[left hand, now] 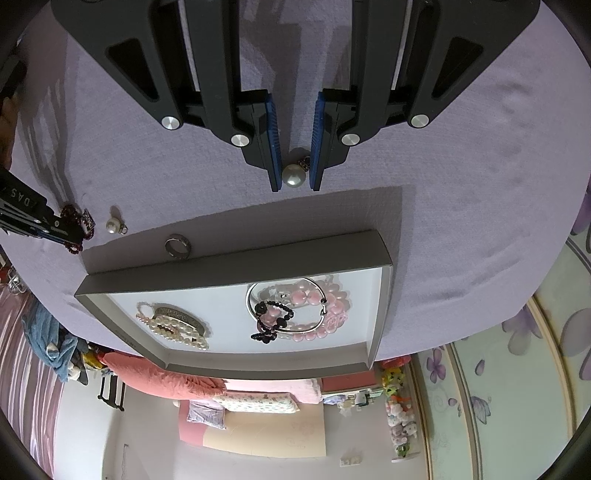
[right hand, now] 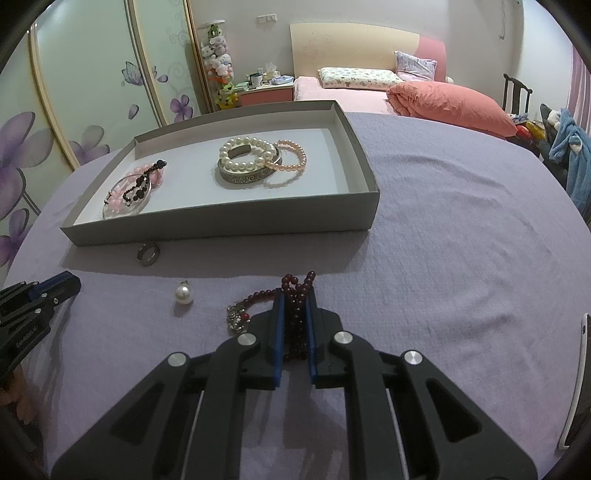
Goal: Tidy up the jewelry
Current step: 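Carry the pearl earring and red beaded bracelet into the tray and open both tools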
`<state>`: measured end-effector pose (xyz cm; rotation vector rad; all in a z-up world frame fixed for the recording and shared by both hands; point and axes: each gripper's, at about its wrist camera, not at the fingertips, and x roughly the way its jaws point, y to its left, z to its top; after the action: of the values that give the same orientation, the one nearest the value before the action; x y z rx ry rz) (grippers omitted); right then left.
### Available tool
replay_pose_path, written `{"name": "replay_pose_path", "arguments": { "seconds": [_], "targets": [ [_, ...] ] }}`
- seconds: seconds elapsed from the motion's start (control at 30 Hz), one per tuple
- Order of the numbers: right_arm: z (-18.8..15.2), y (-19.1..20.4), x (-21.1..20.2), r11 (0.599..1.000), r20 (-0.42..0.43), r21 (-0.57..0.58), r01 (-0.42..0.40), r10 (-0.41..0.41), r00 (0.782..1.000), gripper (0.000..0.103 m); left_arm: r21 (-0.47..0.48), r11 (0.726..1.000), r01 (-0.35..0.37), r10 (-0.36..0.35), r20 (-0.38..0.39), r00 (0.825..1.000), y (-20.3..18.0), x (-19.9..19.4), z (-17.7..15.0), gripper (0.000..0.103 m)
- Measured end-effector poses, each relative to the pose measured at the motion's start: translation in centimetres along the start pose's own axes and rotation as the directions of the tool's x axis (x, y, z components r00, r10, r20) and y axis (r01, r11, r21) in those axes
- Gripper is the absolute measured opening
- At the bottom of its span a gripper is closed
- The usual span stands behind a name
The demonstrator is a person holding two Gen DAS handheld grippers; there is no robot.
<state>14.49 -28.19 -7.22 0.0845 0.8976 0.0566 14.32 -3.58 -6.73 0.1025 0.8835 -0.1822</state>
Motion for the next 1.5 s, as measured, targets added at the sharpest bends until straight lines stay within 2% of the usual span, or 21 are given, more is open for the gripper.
{"name": "replay_pose_path", "arguments": {
  "seconds": [0.27, 0.43, 0.57, 0.73, 0.87, 1.0, 1.1, 1.37, 1.5],
  "targets": [
    [-0.1, -0.2, -0.2, 1.0, 0.003, 0.002, 0.001, -0.001, 1.0, 0.01, 0.008, 1.0, -0.011, 0.011, 0.0, 1.0, -0.1, 0.0, 0.0, 0.016],
    [-0.4, -0.6, -2.0, 0.997, 0.067, 0.046, -0.059, 0.056, 0.996, 0.009, -0.023, 1.0, 0.002, -0.001, 0.018, 1.0, 0.5, -0.7, -0.3, 0.016],
    [0.0, -0.6, -4.5, 0.993, 0.147, 0.061, -0.104, 0.094, 0.985, 0.009, -0.063, 0.998, 0.024, -0.019, 0.079, 0.997, 1.1, -2.6, -0.4, 0.016],
    [0.4, 0.0, -7.6, 0.985, 0.236, 0.066, -0.16, 0.141, 0.961, 0.009, -0.099, 0.994, 0.041, -0.022, 0.183, 0.983, 1.2, -5.5, -0.6, 0.016],
    [0.3, 0.8, -9.8, 0.981, 0.304, 0.054, -0.188, 0.164, 0.939, 0.009, -0.091, 0.996, 0.022, 0.005, 0.283, 0.959, 0.4, -8.0, -0.7, 0.016],
    [0.2, 2.0, -12.0, 0.98, 0.379, 0.031, -0.196, 0.17, 0.91, 0.009, -0.077, 0.997, 0.001, 0.029, 0.389, 0.921, -0.4, -10.7, -0.8, 0.016],
    [0.1, 2.9, -13.5, 0.981, 0.432, 0.006, -0.193, 0.171, 0.886, 0.009, -0.081, 0.997, -0.008, 0.043, 0.44, 0.897, -0.9, -11.9, -0.9, 0.016],
    [-0.6, 4.9, -16.6, 0.99, 0.558, -0.051, -0.128, 0.135, 0.819, 0.009, -0.075, 0.995, -0.06, 0.091, 0.539, 0.837, -2.2, -14.1, -0.9, 0.016],
    [-0.8, 5.6, -17.1, 0.995, 0.599, -0.058, -0.084, 0.102, 0.794, 0.009, -0.07, 0.995, -0.077, 0.103, 0.561, 0.822, -2.7, -14.3, -0.8, 0.016]
  ]
}}
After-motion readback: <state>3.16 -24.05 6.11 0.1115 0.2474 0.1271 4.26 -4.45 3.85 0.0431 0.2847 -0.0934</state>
